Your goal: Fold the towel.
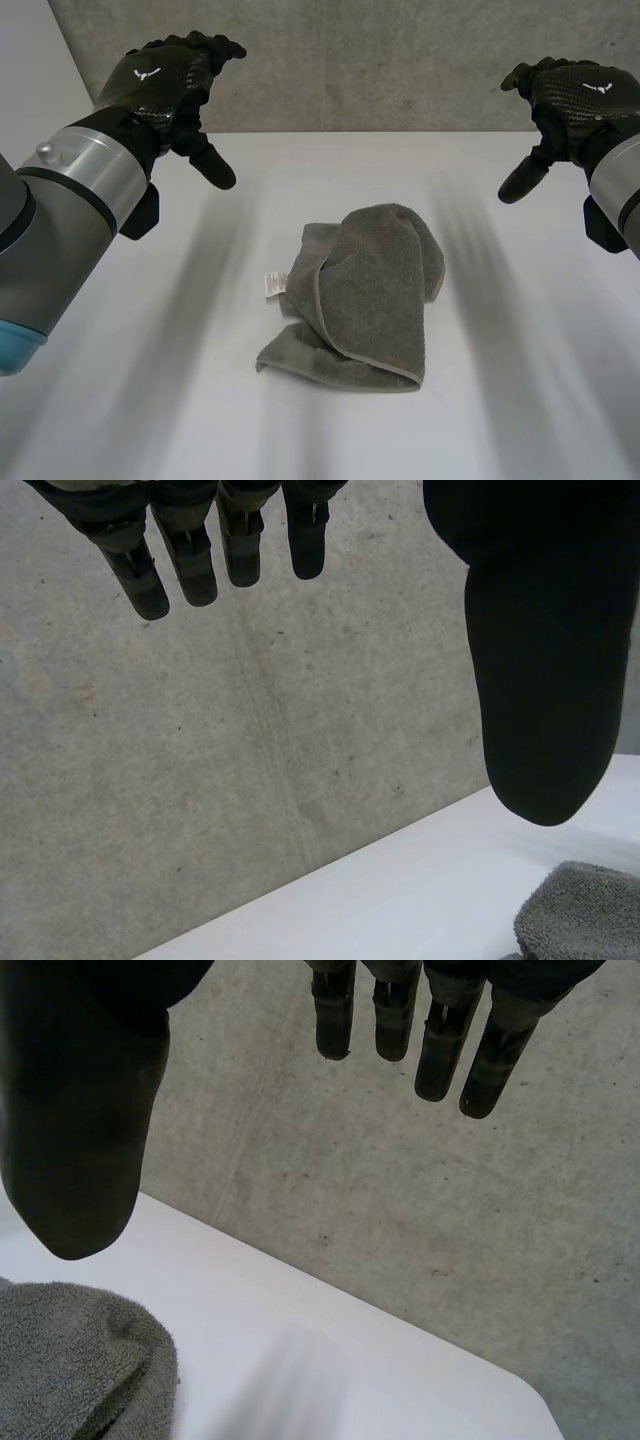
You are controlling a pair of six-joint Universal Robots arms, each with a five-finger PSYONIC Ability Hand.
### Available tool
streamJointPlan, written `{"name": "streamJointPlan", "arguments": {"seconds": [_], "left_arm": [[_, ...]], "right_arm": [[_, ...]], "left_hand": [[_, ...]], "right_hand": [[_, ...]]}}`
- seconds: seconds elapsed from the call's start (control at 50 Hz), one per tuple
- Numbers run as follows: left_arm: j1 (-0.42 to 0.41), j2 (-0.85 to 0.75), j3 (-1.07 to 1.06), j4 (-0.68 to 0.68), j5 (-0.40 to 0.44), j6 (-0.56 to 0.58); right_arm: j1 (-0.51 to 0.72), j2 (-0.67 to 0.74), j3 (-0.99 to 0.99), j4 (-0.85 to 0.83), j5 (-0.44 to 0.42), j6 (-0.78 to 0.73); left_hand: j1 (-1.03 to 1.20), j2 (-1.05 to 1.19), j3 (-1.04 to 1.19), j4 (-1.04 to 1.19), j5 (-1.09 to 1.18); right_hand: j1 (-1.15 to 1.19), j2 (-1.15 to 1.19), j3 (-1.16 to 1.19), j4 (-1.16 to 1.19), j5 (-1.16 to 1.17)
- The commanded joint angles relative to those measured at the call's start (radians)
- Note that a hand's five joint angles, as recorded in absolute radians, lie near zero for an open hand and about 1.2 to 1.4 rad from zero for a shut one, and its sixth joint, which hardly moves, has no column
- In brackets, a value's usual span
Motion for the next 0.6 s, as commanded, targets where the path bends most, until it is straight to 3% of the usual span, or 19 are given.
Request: {"name": "streamJointPlan", "arguments": {"seconds": [0.02,0.1,0.16,0.2,0.24,0.26,0.3,0.36,0.4,0.52,0.6], "left_arm": [[0.001,0.001,-0.002,-0.002,0.006,-0.001],[0.000,-0.001,-0.009,0.000,0.015,0.001],[-0.002,-0.013,-0.017,0.001,0.043,0.024],[0.000,-0.031,-0.020,0.000,0.072,0.059],[-0.003,-0.071,-0.026,-0.002,0.144,0.173],[-0.003,-0.071,-0.026,-0.002,0.144,0.174],[-0.008,-0.103,-0.055,-0.008,0.205,0.319],[-0.011,-0.120,-0.077,-0.005,0.234,0.383],[-0.011,-0.160,-0.118,0.004,0.288,0.484],[-0.023,-0.255,-0.161,0.059,0.368,0.568],[-0.032,-0.301,-0.172,0.102,0.400,0.597]], "right_arm": [[0.000,0.002,0.001,-0.004,-0.014,-0.019],[0.003,0.004,-0.001,-0.004,-0.028,-0.067],[0.014,0.018,0.010,0.013,-0.041,-0.202],[0.025,0.030,0.040,0.057,-0.053,-0.373],[0.040,0.030,0.060,0.097,-0.070,-0.427],[0.058,0.031,0.080,0.126,-0.088,-0.424],[0.077,0.033,0.097,0.148,-0.103,-0.405],[0.083,0.037,0.145,0.153,-0.131,-0.343],[0.080,0.037,0.180,0.144,-0.148,-0.304],[0.077,0.042,0.321,0.052,-0.217,-0.237],[0.074,0.037,0.383,0.004,-0.217,-0.237]], "left_hand": [[0.018,0.020,0.021,0.022,0.007],[0.033,0.035,0.036,0.036,0.022],[0.077,0.079,0.080,0.080,0.066],[0.097,0.099,0.100,0.101,0.086],[0.106,0.108,0.109,0.110,0.095],[0.106,0.108,0.109,0.110,0.095],[0.124,0.126,0.127,0.127,0.113],[0.124,0.126,0.127,0.127,0.113],[0.124,0.126,0.127,0.127,0.113],[0.132,0.134,0.135,0.136,0.121],[0.153,0.155,0.156,0.156,0.142]], "right_hand": [[-0.050,-0.074,-0.077,-0.088,-0.061],[-0.050,-0.074,-0.077,-0.088,-0.061],[-0.050,-0.074,-0.077,-0.088,-0.061],[-0.050,-0.074,-0.077,-0.088,-0.061],[-0.048,-0.073,-0.075,-0.086,-0.060],[-0.048,-0.073,-0.075,-0.086,-0.059],[-0.048,-0.073,-0.075,-0.086,-0.059],[-0.048,-0.073,-0.075,-0.086,-0.059],[-0.048,-0.073,-0.075,-0.086,-0.059],[-0.050,-0.074,-0.077,-0.088,-0.061],[-0.050,-0.074,-0.077,-0.088,-0.061]]}}
